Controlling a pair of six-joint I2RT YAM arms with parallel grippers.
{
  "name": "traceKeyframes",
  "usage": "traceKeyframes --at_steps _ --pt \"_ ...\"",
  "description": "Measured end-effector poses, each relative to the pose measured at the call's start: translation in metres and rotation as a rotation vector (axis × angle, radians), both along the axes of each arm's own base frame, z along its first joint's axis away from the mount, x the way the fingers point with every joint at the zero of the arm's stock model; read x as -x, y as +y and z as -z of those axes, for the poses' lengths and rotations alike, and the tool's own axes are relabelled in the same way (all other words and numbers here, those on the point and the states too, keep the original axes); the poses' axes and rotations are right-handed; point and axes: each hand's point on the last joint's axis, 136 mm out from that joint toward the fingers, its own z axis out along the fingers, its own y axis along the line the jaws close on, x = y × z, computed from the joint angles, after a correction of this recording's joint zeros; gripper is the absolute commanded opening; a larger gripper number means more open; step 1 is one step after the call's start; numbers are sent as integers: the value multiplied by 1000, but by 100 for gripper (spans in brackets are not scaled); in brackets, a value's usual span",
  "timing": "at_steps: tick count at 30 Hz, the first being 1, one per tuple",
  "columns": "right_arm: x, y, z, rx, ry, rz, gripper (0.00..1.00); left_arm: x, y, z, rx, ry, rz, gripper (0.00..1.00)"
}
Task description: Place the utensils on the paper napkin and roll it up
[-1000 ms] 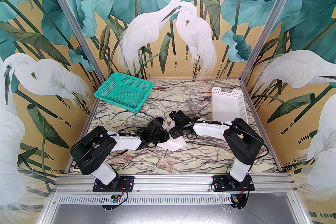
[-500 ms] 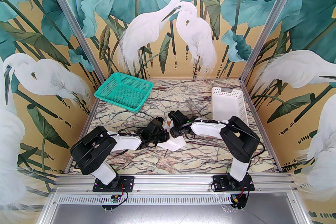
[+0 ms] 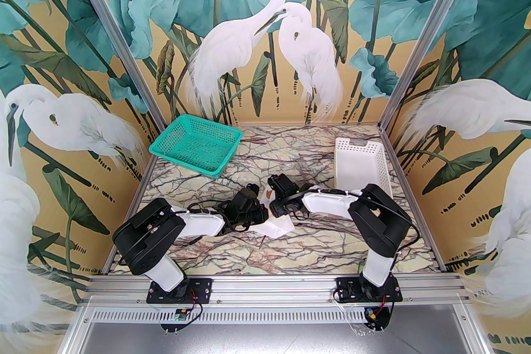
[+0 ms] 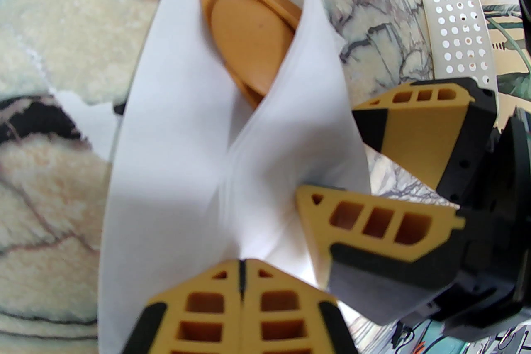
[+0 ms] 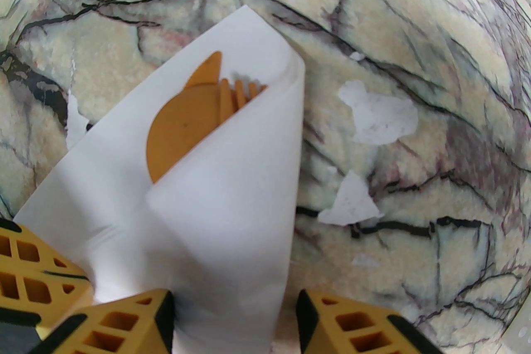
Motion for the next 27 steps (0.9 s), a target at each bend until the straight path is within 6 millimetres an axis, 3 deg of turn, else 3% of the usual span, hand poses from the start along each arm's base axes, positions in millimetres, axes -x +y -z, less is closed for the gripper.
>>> traceKeyframes --at_steps 3,7,9,12,16,20,27 --pt "-3 -5 -13 -30 2 16 71 0 0 0 -7 4 3 0" --pt "-7 -2 -55 -164 -19 21 77 0 0 0 -13 9 4 0" --pt "-6 -2 -78 -255 -29 14 75 0 0 0 -14 9 5 0" --pt "3 -8 -99 -391 -12 6 62 -1 0 0 -16 9 6 0" --pt "25 -25 -85 -521 107 25 38 -1 -1 0 -26 9 13 0" --pt "59 -25 -63 -595 257 5 18 -2 -1 0 -36 7 20 0" --pt "81 -18 -46 -677 369 -5 8 -3 -2 0 -46 11 23 0"
